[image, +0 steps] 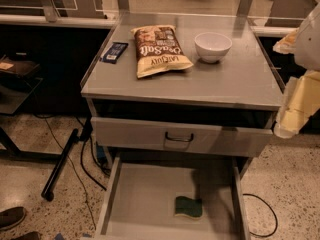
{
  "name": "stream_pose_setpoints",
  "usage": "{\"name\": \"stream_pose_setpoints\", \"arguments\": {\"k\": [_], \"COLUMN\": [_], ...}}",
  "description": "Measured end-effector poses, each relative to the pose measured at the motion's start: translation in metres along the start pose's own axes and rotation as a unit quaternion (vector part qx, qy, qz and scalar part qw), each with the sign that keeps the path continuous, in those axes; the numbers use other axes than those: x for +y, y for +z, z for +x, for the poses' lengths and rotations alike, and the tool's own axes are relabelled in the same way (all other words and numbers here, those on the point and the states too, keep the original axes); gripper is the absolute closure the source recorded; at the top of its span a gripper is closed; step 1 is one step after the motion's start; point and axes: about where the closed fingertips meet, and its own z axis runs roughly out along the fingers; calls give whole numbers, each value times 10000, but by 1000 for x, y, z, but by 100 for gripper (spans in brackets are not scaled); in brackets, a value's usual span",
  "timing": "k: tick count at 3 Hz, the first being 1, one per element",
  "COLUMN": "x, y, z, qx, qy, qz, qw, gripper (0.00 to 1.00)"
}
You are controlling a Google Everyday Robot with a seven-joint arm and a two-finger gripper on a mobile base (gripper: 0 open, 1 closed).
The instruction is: Pick sponge from middle drawer and place on counter
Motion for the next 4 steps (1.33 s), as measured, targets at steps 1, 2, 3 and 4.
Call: {"name": "stream_pose_setpoints", "arguments": {"k": [1, 2, 3, 4], "x": [0, 2, 19, 32], "y": [0, 6, 56, 101], "z": [0, 2, 13, 21], "qx": [0, -92, -371, -530], "qy": [0, 37, 193, 301], "qz": [0, 3, -212, -431], "qw": [10000, 10000, 9989, 9972], "gripper": [0, 0, 0, 0]}}
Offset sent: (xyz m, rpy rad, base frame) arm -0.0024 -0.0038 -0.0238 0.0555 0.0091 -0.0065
